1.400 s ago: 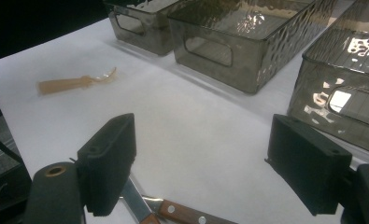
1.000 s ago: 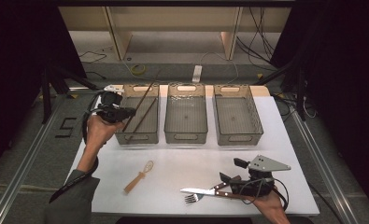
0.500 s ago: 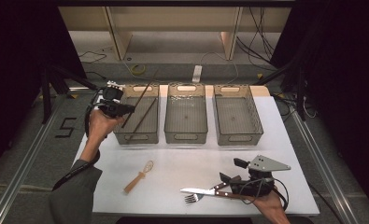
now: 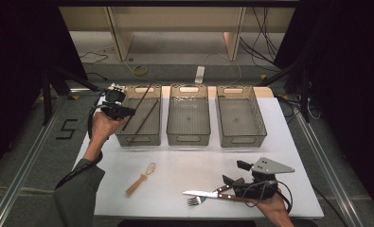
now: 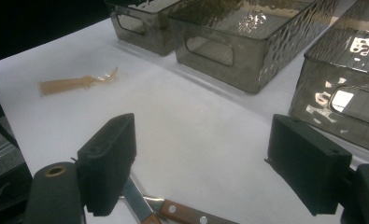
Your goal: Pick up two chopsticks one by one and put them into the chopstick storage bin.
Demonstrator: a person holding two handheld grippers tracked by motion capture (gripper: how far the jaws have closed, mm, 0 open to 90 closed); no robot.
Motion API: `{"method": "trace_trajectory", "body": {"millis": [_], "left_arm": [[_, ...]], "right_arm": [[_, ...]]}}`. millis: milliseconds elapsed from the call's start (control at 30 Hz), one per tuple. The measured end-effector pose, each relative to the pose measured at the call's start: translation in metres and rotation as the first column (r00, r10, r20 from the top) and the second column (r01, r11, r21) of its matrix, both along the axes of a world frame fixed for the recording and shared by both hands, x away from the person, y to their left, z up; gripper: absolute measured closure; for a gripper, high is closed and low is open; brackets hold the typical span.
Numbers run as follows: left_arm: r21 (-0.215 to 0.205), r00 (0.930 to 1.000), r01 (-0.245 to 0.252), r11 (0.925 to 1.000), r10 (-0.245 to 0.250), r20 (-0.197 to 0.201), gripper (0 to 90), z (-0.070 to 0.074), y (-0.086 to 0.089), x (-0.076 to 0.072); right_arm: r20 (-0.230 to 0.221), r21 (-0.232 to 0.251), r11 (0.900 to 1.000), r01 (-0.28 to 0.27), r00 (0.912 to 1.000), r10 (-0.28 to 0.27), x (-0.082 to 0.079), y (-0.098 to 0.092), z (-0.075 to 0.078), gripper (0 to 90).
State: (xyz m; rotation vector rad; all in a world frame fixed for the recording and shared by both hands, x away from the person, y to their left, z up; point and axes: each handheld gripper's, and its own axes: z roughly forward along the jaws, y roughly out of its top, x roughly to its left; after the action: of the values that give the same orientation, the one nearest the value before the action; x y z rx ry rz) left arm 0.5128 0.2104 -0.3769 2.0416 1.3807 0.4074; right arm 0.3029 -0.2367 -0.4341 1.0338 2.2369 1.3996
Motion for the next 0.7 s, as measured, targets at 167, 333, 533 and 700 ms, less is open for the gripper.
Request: {"method": "trace_trajectory", "body": {"millis": [167, 333, 533, 700], "left_arm": [[0.002, 1.0, -0.006, 1.0, 0.006, -0.001, 83.8, -0.004, 0.002, 0.001], [0.004, 0.9998, -0.016, 0.9999, 0.016, -0.009, 83.8, -0.011, 0.003, 0.001], [0.013, 0.9995, -0.024, 0.9996, 0.024, -0.018, 83.8, -0.018, 0.004, 0.002], [0.023, 0.9992, -0.035, 0.9991, 0.036, -0.02, 83.3, -0.023, 0.005, 0.003]], "right_arm": [[0.002, 0.0, 1.0, -0.002, 1.0, 0.002, 0.0, 0.0, 0.0, 24.4], [0.001, 0.0, 1.0, -0.002, 1.0, 0.002, 0.0, 0.0, 0.0, 24.4], [-0.001, -0.001, 1.0, -0.001, 1.0, 0.001, 0.0, 0.001, 0.0, 24.4], [0.0, 0.0, 1.0, -0.002, 1.0, 0.002, 0.0, 0.001, 0.0, 24.4]]}}
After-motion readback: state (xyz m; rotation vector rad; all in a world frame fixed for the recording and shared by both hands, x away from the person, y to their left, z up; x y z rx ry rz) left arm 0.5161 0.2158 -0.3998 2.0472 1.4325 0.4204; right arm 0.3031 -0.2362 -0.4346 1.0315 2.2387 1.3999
